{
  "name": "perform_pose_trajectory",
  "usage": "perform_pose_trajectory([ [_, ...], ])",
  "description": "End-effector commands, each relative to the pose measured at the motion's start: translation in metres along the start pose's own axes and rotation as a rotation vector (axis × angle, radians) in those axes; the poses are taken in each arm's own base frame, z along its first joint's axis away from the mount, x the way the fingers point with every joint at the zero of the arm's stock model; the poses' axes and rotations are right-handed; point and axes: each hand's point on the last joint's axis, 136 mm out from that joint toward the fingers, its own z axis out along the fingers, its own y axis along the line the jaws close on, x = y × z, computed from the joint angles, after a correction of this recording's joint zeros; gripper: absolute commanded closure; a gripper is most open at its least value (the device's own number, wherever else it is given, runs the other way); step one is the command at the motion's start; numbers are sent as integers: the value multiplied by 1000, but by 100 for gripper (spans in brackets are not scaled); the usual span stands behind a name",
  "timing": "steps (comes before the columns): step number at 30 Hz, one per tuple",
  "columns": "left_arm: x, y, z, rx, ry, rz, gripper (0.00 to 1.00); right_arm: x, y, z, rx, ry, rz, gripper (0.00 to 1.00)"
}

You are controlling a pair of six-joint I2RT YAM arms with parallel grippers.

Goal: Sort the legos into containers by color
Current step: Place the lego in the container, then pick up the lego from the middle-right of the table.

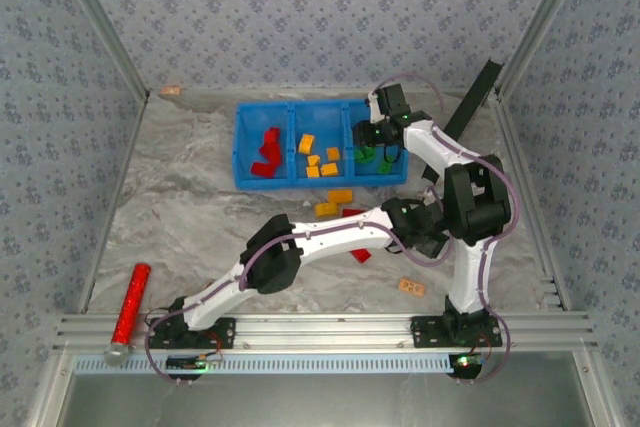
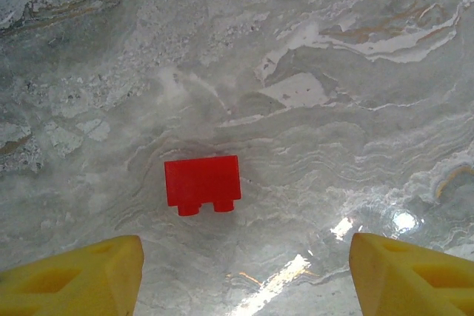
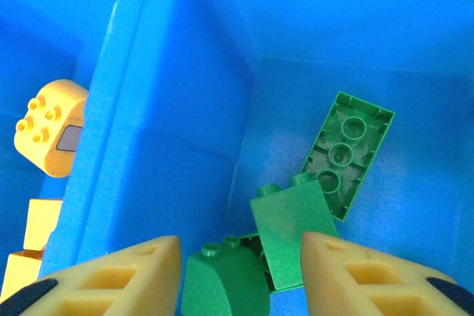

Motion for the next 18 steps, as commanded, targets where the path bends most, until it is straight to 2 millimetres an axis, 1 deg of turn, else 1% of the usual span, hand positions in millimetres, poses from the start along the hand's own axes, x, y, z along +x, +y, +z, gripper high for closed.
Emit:
perform_pose_trajectory([
  [1,9,12,14,-33,56,-18,27,29,9,13,-28,95,-34,51],
  [4,13,15,19,-40,69,-20,27,23,11,6,-34,74,-36,51],
  [7,15,16,23,-37,78,-24,28,15,14,-6,-49,47,-39,50],
  [10,16,17,27,-41,81,-21,28,5,22,-23,-88,10,-48,49],
  [15,16,25,33,-60,84,-24,30,-11,36,-54,-151,-49,-72,50],
  [18,14,28,37,-68,78,-24,30,-16,42,-68,-168,-70,-87,50],
])
